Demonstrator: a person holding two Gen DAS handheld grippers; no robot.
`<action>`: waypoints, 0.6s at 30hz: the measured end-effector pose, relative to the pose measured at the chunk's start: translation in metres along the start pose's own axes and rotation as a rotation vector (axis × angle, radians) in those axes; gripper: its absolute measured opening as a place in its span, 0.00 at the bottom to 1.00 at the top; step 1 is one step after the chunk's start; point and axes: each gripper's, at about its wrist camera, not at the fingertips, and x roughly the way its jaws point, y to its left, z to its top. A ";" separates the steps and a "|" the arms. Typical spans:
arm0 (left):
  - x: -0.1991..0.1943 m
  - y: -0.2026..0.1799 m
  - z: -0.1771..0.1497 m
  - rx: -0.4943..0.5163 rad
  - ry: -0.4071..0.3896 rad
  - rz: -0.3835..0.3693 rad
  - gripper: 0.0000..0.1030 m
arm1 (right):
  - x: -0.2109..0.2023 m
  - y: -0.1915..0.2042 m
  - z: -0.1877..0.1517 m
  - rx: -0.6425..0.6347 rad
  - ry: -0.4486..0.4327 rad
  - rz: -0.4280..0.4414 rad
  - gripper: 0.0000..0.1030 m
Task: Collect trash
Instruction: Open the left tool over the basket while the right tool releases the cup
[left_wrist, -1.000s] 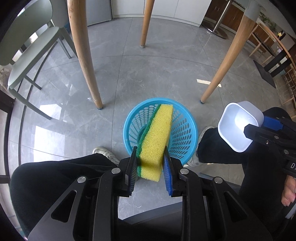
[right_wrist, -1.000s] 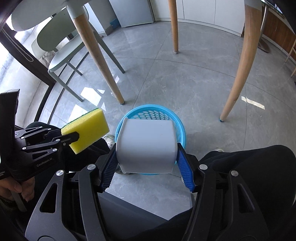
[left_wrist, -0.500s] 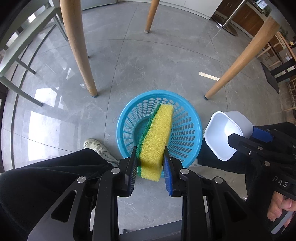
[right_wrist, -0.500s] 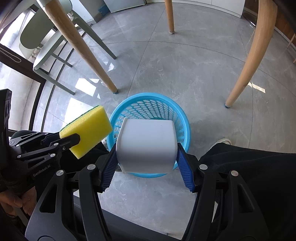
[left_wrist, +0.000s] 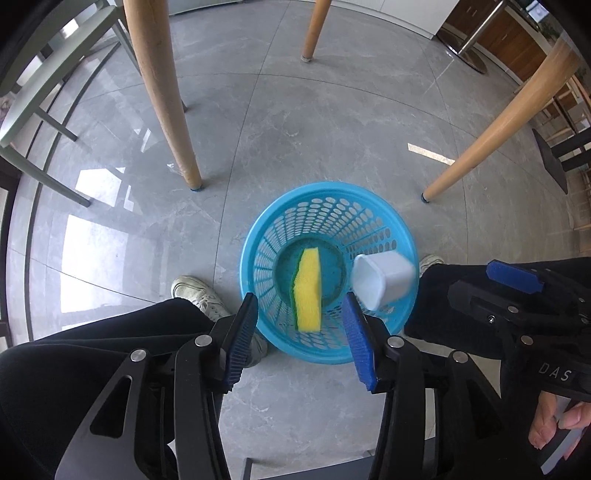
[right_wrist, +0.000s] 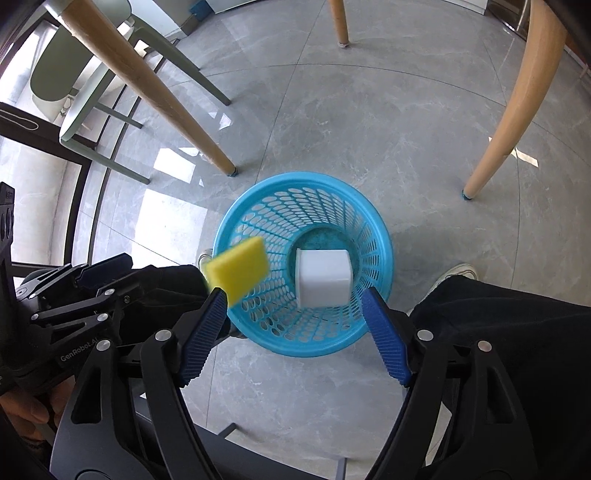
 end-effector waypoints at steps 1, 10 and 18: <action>-0.001 0.001 0.000 -0.003 -0.001 0.002 0.46 | 0.001 0.001 0.000 -0.002 0.000 -0.002 0.70; -0.027 0.004 -0.011 -0.001 -0.053 0.019 0.47 | -0.028 -0.003 -0.012 0.015 -0.047 0.004 0.74; -0.068 0.009 -0.027 0.004 -0.148 0.035 0.49 | -0.076 -0.008 -0.035 0.026 -0.148 0.017 0.80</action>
